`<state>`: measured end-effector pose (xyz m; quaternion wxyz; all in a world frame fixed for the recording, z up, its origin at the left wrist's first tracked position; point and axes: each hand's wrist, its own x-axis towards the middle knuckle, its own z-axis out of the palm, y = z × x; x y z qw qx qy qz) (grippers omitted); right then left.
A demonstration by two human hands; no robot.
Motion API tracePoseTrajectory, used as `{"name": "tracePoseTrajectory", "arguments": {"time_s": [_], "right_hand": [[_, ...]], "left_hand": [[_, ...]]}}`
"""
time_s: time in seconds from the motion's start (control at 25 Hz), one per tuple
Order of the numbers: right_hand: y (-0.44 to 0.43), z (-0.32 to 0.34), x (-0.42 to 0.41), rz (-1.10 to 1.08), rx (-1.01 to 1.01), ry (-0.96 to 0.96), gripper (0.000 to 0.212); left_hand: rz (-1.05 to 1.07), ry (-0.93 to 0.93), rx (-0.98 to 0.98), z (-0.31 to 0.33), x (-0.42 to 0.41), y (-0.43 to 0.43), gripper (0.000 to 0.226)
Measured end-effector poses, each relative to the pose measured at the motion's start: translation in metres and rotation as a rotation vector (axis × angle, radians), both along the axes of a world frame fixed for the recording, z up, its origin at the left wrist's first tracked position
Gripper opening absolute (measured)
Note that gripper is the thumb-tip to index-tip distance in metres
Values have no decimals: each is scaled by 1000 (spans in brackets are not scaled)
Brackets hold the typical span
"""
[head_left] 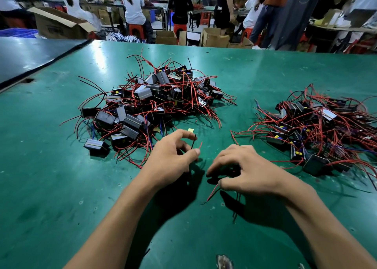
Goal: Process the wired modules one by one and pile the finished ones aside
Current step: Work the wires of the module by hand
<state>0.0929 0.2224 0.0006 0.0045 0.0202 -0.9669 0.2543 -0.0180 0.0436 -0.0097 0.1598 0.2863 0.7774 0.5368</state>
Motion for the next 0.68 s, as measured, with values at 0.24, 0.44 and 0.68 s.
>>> {"name": "tracePoseTrajectory", "arguments": {"time_s": [0.24,0.44,0.68], "right_hand": [[8,-5,-1,-61,-51,30,2],[6,-10,-3,-208,-165,154,8],[2,-11,-5,-242,-350,144,12]], "left_hand": [[53,-39,8,3,-2,0,33],[109,-119,155,6,0,3,34],[186,-178,334,3,-2,3,12]]}}
